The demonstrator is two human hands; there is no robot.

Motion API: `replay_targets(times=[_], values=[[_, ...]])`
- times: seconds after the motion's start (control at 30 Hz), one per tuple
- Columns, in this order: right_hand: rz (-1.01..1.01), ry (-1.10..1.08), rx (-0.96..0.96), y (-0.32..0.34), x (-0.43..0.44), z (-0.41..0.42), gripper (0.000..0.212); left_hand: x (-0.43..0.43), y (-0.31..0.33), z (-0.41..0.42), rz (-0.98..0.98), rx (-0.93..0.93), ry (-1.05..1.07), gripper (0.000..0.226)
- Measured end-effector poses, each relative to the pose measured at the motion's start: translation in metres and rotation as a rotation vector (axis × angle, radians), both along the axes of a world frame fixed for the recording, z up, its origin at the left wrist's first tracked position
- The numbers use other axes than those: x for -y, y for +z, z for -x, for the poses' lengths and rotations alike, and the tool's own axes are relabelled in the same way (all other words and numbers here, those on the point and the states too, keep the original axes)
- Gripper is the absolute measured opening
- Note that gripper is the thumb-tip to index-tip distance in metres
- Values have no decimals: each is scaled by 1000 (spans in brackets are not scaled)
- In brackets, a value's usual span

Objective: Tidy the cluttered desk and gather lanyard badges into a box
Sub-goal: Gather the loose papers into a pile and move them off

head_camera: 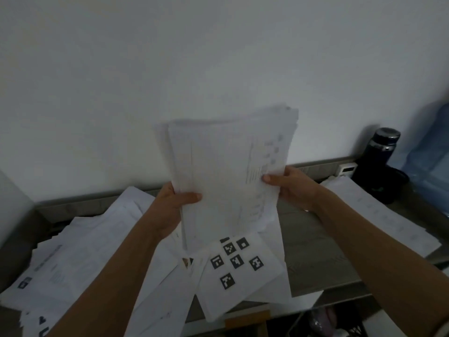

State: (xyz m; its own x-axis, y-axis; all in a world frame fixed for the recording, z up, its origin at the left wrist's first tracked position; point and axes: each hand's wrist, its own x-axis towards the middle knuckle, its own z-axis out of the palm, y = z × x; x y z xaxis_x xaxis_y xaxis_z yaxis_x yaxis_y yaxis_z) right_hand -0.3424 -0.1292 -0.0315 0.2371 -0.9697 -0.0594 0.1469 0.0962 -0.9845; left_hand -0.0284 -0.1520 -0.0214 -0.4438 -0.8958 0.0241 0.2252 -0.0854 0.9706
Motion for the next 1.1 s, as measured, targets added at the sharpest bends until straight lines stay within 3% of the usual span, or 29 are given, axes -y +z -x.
replay_targets(times=[0.2, 0.4, 0.57, 0.63, 0.8, 0.93, 1.1], values=[[51, -13, -227, -31, -14, -34, 38, -7, -34, 1, 51, 149, 143, 44], [148, -139, -154, -20, -11, -44, 40, -3, -15, -2, 221, 120, 154, 47], [55, -97, -278, -52, -14, -44, 40, -5, -47, -6, 25, 146, 190, 47], [41, -135, -269, -64, -15, -48, 43, -9, -62, 1, -25, 185, 209, 59], [-12, -155, -250, -77, -14, -46, 50, -8, -82, 5, -81, 260, 225, 61], [-57, -96, -288, -92, -21, -47, 50, -14, -99, 9, -61, 338, 185, 45], [-50, -245, -348, -69, -17, -21, 34, 0, -70, 34, -49, 337, 135, 31]])
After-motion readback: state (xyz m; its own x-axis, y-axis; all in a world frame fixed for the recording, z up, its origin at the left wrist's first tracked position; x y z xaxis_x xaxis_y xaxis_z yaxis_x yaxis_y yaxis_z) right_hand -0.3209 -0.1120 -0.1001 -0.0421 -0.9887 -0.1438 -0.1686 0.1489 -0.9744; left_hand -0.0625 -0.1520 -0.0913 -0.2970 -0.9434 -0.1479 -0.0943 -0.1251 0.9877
